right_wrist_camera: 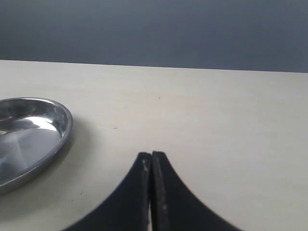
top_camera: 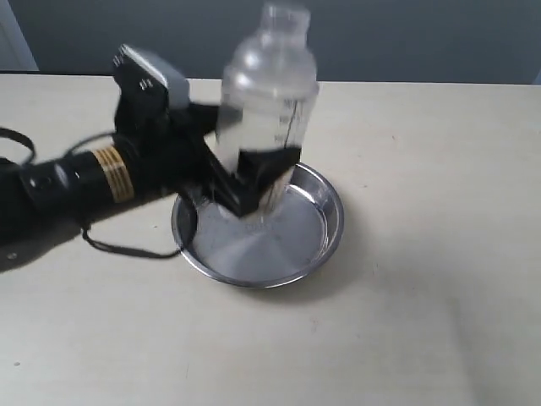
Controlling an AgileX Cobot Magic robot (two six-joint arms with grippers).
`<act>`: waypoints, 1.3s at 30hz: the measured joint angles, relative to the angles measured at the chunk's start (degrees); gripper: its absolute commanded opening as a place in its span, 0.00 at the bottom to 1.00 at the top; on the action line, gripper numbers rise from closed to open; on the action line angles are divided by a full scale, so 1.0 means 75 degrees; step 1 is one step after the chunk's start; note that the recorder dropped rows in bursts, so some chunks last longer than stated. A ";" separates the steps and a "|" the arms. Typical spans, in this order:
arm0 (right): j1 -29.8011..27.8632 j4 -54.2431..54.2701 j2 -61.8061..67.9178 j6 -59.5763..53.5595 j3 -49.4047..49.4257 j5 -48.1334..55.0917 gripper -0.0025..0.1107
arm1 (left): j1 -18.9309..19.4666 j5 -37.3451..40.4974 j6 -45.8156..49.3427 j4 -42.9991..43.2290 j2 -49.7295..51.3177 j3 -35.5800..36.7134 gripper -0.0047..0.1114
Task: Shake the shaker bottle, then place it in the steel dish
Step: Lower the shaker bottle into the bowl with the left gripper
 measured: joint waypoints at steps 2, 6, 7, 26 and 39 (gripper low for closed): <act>0.0000 0.0000 0.0000 -0.0015 0.0000 0.0000 0.02 | 0.0000 0.0076 0.0976 -0.0855 -0.0564 -0.0284 0.04; 0.0000 0.0000 0.0000 -0.0015 0.0000 0.0000 0.02 | 0.0183 0.0418 0.1536 -0.2139 -0.0720 -0.0405 0.04; 0.0000 0.0000 0.0000 -0.0015 0.0000 0.0000 0.02 | 0.0148 0.0749 0.0917 -0.1112 -0.0643 -0.0358 0.04; 0.0000 0.0000 0.0000 -0.0015 0.0000 0.0000 0.02 | -0.0346 0.1510 0.1110 -0.2197 0.0256 -0.0181 0.04; 0.0000 0.0000 0.0000 -0.0015 0.0000 0.0000 0.02 | -0.0436 0.1311 0.1751 -0.3061 0.0203 -0.0167 0.04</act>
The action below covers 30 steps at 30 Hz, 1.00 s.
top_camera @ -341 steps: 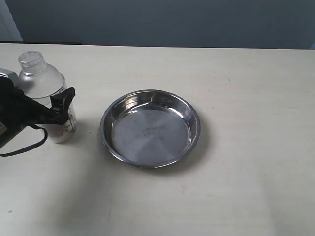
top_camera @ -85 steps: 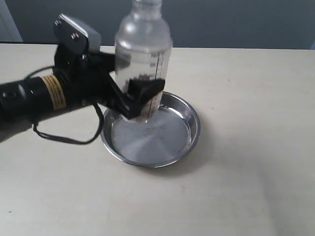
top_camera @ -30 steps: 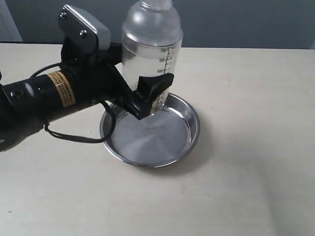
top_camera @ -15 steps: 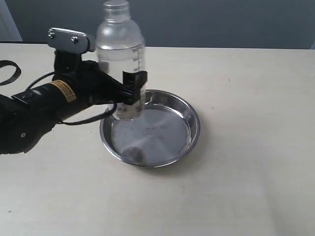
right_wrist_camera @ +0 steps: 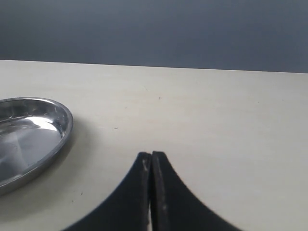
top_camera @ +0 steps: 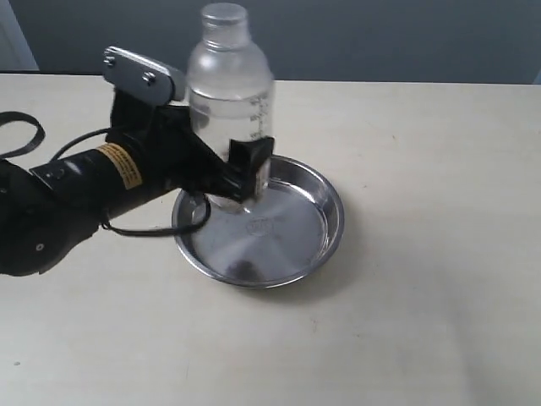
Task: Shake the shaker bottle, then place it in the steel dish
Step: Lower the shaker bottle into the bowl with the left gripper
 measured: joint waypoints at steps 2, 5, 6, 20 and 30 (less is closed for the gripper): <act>0.0000 0.0000 0.0000 0.0000 0.0000 0.0000 0.02 | -0.0141 0.0018 0.0098 0.0445 -0.0017 -0.0008 0.04; 0.0000 0.0000 0.0000 0.0000 0.0000 0.0000 0.02 | -0.0053 -0.0029 0.0271 -0.0993 0.0036 -0.0008 0.04; 0.0000 0.0000 0.0000 0.0000 0.0000 0.0000 0.02 | -0.0076 -0.0084 0.0095 -0.0352 -0.0017 -0.0014 0.04; 0.0000 0.0000 0.0000 0.0003 0.0000 0.0000 0.02 | -0.0182 -0.0721 -0.0862 0.1295 0.0091 0.0213 0.04; 0.0000 0.0000 0.0000 0.0003 0.0000 0.0000 0.02 | -0.0182 -0.1193 -0.0954 0.1166 -0.0132 0.0161 0.04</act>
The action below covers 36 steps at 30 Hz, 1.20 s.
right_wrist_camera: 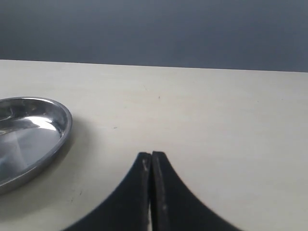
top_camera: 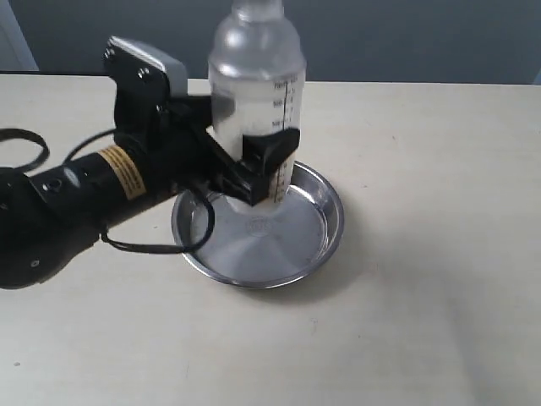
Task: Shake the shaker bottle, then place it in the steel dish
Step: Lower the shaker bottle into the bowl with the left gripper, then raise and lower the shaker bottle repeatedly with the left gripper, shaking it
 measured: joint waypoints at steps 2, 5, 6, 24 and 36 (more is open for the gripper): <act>0.0000 0.0000 0.0000 0.0000 0.0000 0.0000 0.02 | 0.0000 0.0038 -0.0097 0.0194 -0.0137 -0.0131 0.04; 0.0000 0.0000 0.0000 0.0000 0.0000 0.0000 0.02 | 0.0000 0.0302 0.0261 -0.0056 -0.0720 -0.0926 0.04; 0.0000 0.0000 0.0000 0.0000 0.0000 0.0000 0.02 | 0.0000 0.0390 0.0340 -0.0172 -0.0706 -0.1082 0.04; 0.0000 0.0000 0.0000 0.0000 0.0000 0.0000 0.02 | -0.0447 0.1189 0.1250 -0.1275 0.1090 -0.1652 0.04; 0.0000 0.0000 0.0000 0.0000 0.0000 0.0000 0.02 | -0.0434 0.0594 0.0935 -0.1462 0.0941 -0.0726 0.04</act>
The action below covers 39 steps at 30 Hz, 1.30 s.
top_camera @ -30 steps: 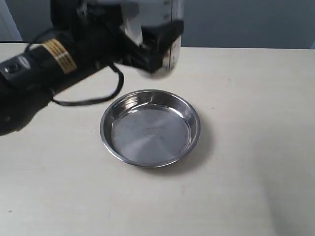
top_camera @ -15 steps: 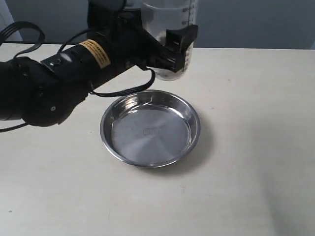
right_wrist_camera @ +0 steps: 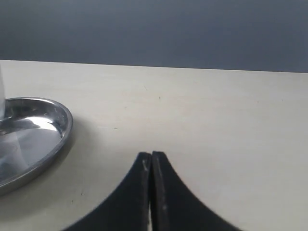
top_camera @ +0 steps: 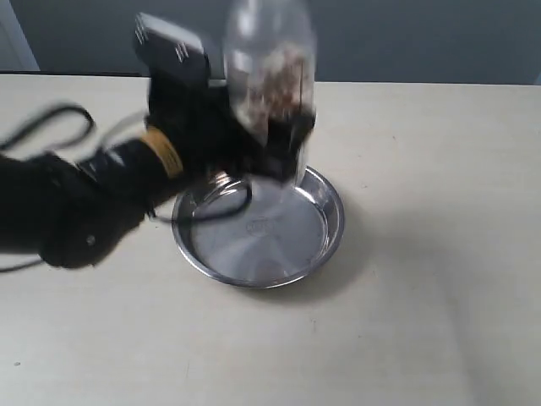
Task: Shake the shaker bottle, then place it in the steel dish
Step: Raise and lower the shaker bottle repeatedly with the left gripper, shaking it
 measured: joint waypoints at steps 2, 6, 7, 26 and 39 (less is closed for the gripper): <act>0.0000 0.0000 0.0000 0.0000 0.0000 0.0000 0.02 | 0.0000 0.0365 -0.0373 0.0535 0.0334 0.0368 0.04; 0.0000 0.0000 0.0000 0.0000 0.0000 0.0000 0.02 | -0.0016 0.0200 -0.0214 0.1089 -0.0720 0.0001 0.04; 0.0000 0.0000 0.0000 0.0000 0.0000 0.0000 0.02 | -0.0016 0.0016 -0.0011 0.0907 -0.0939 -0.0154 0.04; 0.0000 0.0000 0.0000 0.0000 0.0000 0.0000 0.02 | 0.0087 0.0305 -0.0144 0.0395 -0.0247 0.0657 0.04; 0.0000 0.0000 0.0000 0.0000 0.0000 0.0000 0.02 | 0.0113 0.0766 0.0296 0.0391 -0.1093 0.0726 0.04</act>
